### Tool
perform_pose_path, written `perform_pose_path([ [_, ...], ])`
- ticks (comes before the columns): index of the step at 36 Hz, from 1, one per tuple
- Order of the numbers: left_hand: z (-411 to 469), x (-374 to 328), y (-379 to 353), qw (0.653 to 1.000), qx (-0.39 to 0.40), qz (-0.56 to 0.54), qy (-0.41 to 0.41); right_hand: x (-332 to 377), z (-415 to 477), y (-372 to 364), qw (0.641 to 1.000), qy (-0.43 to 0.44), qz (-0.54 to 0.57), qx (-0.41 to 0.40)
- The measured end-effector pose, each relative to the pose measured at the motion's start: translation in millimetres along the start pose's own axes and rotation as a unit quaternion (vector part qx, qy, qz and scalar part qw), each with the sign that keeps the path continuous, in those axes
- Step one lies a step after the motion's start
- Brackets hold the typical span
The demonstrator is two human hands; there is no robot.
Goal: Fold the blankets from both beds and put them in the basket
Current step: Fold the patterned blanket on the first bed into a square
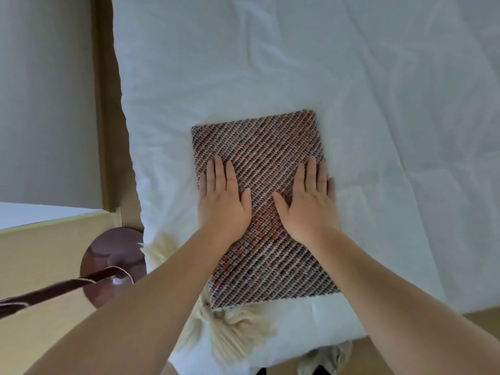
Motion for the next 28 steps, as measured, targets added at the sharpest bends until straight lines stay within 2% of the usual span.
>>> perform_pose_path([
  [5,-45.0,10.8,-29.8,0.999,0.027,0.014,0.01,-23.3,-65.2,-36.2,1.0,-0.02,0.009,0.009],
  [11,-44.4,16.0,-35.3,0.999,0.0,-0.03,0.021,-37.7,-79.6,-59.6,0.999,-0.029,0.036,-0.004],
  [14,-45.8,23.3,-28.4,0.986,-0.025,-0.148,0.076,-38.2,-79.6,-55.8,0.998,-0.018,0.065,-0.015],
  [16,-44.1,33.7,-23.3,0.951,-0.03,-0.273,0.145,-38.4,-76.9,-47.0,0.992,-0.014,0.121,-0.036],
  [18,-36.1,46.2,-21.0,0.917,-0.03,-0.347,0.192,-38.8,-66.7,-31.4,0.976,-0.016,0.208,-0.068],
  [20,-27.5,54.8,-14.4,0.915,-0.028,-0.353,0.194,-41.1,-48.5,-13.2,0.948,-0.046,0.302,-0.09],
  [24,-19.8,58.0,-8.4,0.896,0.016,-0.401,0.189,-48.0,-9.0,10.3,0.869,-0.154,0.469,-0.034],
  [28,-18.9,63.3,-13.6,0.844,0.066,-0.485,0.218,-52.5,9.1,9.9,0.861,-0.141,0.488,0.024],
])
Point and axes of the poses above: each hand's wrist, its own z-axis towards the middle knuckle, its own y-axis out of the back of the hand, x = y × z, the point moved 5 cm from there along z, towards the middle knuckle, and after that the axes turned 3 degrees about z, right-handed, at the moved point
